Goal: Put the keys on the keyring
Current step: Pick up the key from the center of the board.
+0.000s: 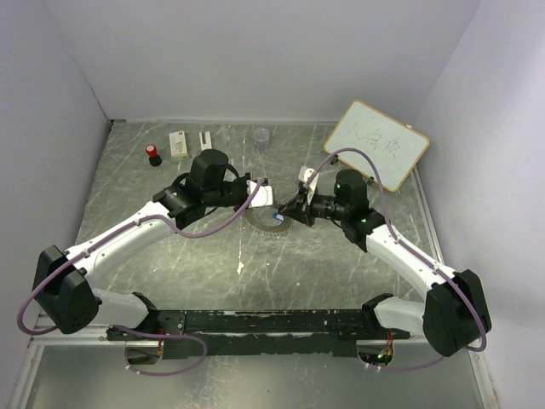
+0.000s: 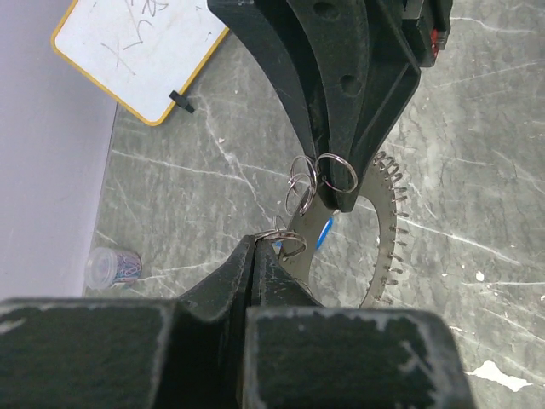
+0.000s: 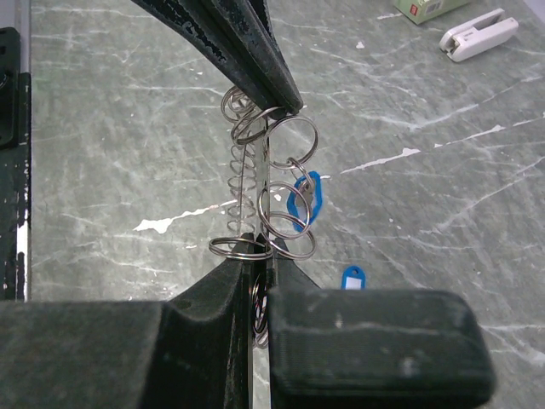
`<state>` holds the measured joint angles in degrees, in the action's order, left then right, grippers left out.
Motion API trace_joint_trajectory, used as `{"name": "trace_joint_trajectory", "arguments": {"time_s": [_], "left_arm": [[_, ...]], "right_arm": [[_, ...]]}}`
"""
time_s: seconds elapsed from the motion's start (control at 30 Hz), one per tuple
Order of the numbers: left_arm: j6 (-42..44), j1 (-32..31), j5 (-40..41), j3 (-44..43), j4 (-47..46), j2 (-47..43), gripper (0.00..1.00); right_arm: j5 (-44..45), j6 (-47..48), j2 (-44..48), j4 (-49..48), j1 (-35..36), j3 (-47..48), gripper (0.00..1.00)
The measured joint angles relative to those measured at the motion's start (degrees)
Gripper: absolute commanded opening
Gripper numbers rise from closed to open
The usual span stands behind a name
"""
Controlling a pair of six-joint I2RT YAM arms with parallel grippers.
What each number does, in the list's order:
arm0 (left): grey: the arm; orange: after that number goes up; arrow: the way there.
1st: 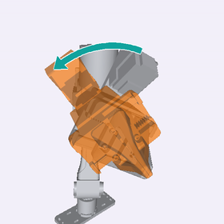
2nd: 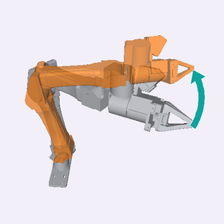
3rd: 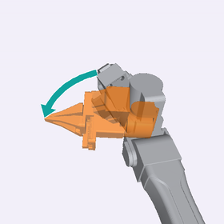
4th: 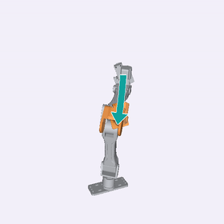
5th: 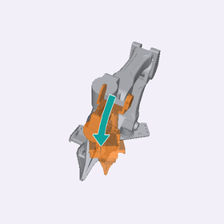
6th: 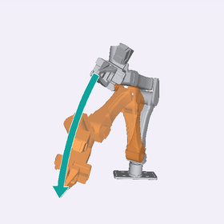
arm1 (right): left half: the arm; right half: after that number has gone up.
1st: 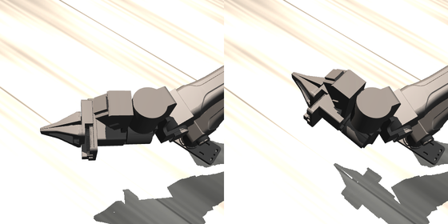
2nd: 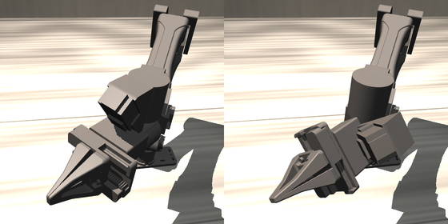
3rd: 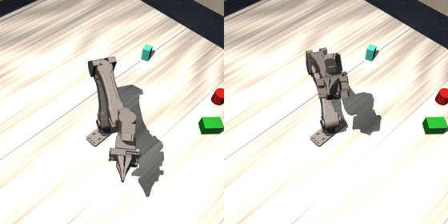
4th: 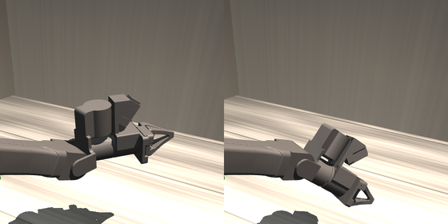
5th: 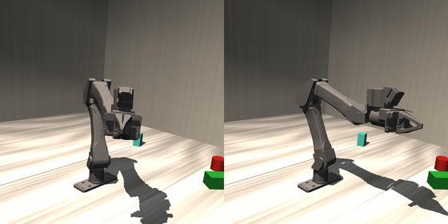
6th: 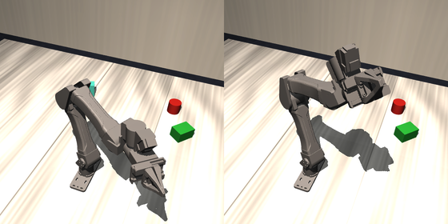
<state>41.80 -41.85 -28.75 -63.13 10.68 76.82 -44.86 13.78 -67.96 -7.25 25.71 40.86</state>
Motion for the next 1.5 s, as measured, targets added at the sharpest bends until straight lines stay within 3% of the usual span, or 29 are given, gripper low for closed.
{"name": "trace_joint_trajectory", "arguments": {"time_s": [0.33,0.53,0.83,1.0,1.2,1.3,1.5], "left_arm": [[-0.24,0.02,0.61,-0.04,0.72,-0.42,0.07],[-1.40,-1.68,6.43,2.38,-0.90,-2.84,0.07],[-4.92,-5.70,17.09,8.09,-9.31,-5.18,0.07],[-7.61,-7.74,21.33,11.34,-14.73,-6.62,0.07],[-9.53,-8.70,25.44,13.07,-18.62,-7.45,0.07],[-9.99,-8.81,26.82,13.07,-19.19,-7.45,0.07],[-10.78,-9.01,28.33,13.07,-19.23,-7.43,0.07]], "right_arm": [[-0.66,0.76,-3.02,0.07,0.02,1.99,0.00],[-0.35,0.02,-3.98,-0.66,0.13,2.47,0.00],[3.15,-2.75,-5.33,-2.78,0.24,2.47,0.24],[5.97,-4.17,-5.70,-4.24,0.22,2.47,0.26],[8.57,-5.42,-5.64,-6.21,0.13,2.45,0.50],[10.03,-5.86,-4.66,-7.06,0.07,1.88,0.55],[12.02,-6.27,-0.63,-8.74,0.04,0.68,0.57]]}}
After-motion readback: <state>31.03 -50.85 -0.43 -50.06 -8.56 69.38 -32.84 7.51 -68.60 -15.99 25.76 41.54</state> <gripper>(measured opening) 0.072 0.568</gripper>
